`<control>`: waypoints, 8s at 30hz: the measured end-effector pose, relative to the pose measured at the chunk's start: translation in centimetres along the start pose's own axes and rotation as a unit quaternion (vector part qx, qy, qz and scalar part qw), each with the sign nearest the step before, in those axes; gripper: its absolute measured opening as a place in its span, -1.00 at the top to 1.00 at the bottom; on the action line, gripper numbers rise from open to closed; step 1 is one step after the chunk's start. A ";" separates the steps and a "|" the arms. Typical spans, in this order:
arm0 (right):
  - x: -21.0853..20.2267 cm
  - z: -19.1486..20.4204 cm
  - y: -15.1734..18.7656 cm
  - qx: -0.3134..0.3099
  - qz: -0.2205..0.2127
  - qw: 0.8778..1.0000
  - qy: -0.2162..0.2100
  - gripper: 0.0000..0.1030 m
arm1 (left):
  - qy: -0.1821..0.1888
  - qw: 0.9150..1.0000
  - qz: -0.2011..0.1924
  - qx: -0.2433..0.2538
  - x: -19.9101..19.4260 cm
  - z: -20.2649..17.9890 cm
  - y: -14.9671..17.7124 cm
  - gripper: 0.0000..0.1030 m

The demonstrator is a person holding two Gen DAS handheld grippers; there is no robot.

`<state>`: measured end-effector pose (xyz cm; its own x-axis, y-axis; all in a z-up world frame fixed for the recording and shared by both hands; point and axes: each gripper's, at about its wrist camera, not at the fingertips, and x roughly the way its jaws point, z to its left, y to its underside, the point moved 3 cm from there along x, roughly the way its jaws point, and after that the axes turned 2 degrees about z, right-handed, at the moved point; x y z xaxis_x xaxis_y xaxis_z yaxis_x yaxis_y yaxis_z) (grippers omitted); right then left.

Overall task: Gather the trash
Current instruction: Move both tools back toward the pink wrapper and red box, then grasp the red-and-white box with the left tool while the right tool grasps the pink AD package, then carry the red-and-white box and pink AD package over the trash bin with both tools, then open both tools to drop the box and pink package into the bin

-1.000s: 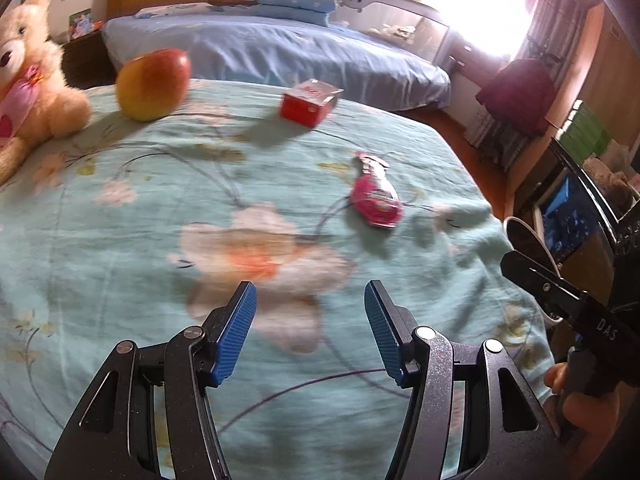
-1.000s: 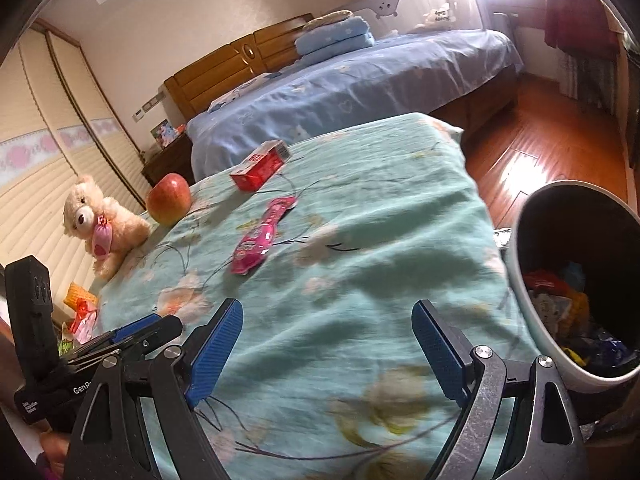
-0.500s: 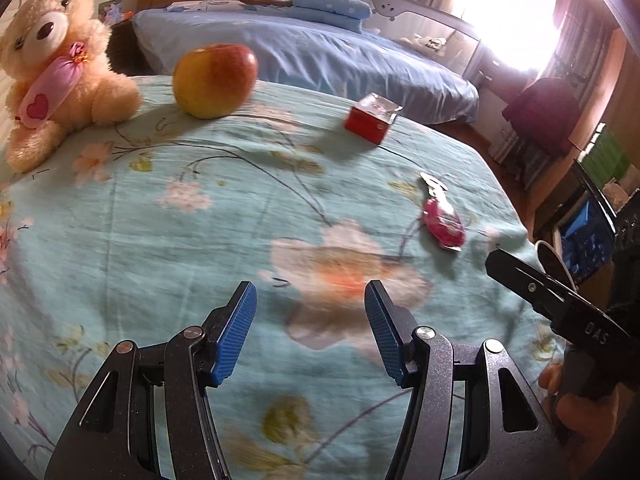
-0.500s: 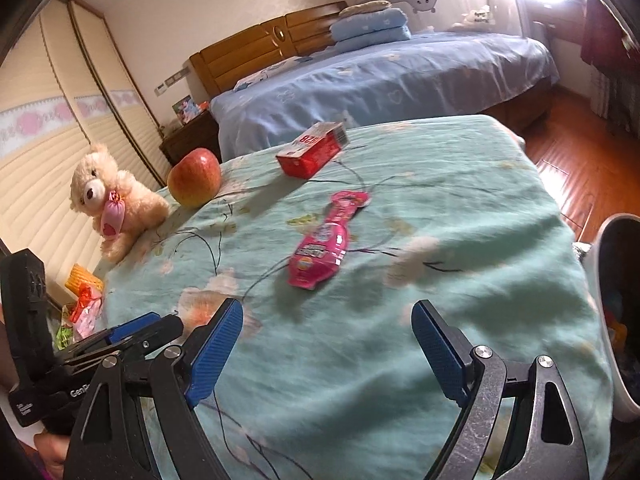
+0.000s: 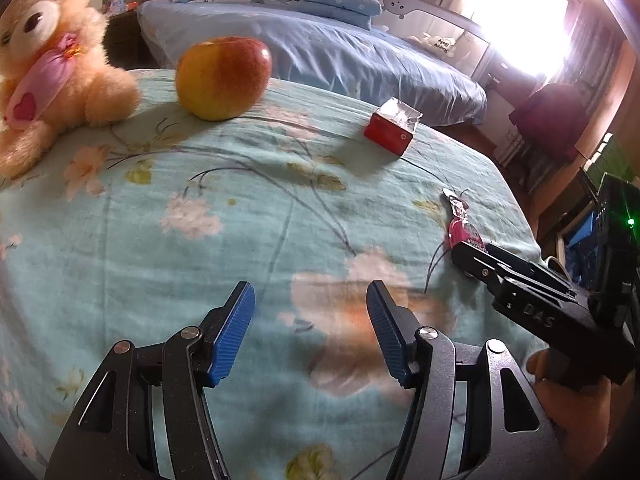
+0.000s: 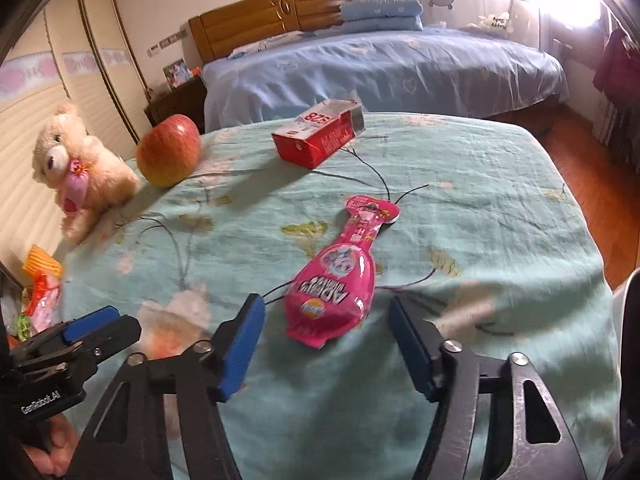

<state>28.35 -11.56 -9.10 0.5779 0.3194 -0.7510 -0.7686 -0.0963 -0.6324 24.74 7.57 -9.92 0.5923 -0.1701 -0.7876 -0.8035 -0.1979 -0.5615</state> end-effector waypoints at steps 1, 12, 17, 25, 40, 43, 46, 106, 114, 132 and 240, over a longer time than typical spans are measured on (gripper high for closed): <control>0.2 0.0 -0.3 -0.012 0.001 1.000 0.009 0.09 | 0.002 1.000 0.002 0.004 0.4 -0.4 -0.4 -0.15; -0.5 -5.9 -1.4 0.023 -0.012 1.000 0.004 0.10 | 0.020 0.999 0.019 0.047 5.3 -5.5 -5.1 -0.33; -0.9 -8.4 -2.0 0.044 -0.022 0.999 -0.009 0.10 | 0.006 0.998 0.012 0.059 7.8 -7.0 -7.5 -0.41; -0.3 -8.6 -2.7 0.048 -0.021 0.998 -0.035 0.10 | -0.021 0.997 0.004 0.077 11.1 -8.2 -11.9 -0.51; -0.4 -8.4 -2.5 0.048 -0.021 0.997 -0.047 0.11 | -0.014 0.993 -0.015 0.113 10.5 -9.6 -11.5 0.05; -0.8 -8.3 -2.2 0.046 -0.022 0.998 -0.046 0.11 | -0.006 0.994 -0.010 0.113 9.4 -9.6 -9.9 0.05; -1.3 -8.0 -1.8 0.045 -0.023 0.998 -0.047 0.11 | 0.003 0.994 -0.008 0.110 7.6 -9.5 -7.9 0.05; -13.5 -11.0 7.2 0.075 -0.077 0.994 0.000 0.09 | 0.065 0.982 -0.018 0.176 -2.5 -18.4 4.9 -0.01; -15.0 -12.3 8.1 0.086 -0.089 0.992 0.005 0.09 | 0.070 0.978 -0.017 0.194 -2.6 -20.5 5.7 -0.01; -16.5 -15.8 9.8 0.118 -0.101 0.988 0.020 0.09 | 0.081 0.970 -0.014 0.231 -2.4 -25.0 7.1 -0.01; -14.8 -28.8 9.8 0.187 -0.069 0.977 0.073 0.03 | 0.105 0.949 0.036 0.294 4.6 -36.3 5.3 0.22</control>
<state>20.21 -44.32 -9.65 0.6948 0.1640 -0.7003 -0.7115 0.2990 -0.6359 25.40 -29.27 -7.27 0.4832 -0.3637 -0.7964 -0.7014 0.3836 -0.6008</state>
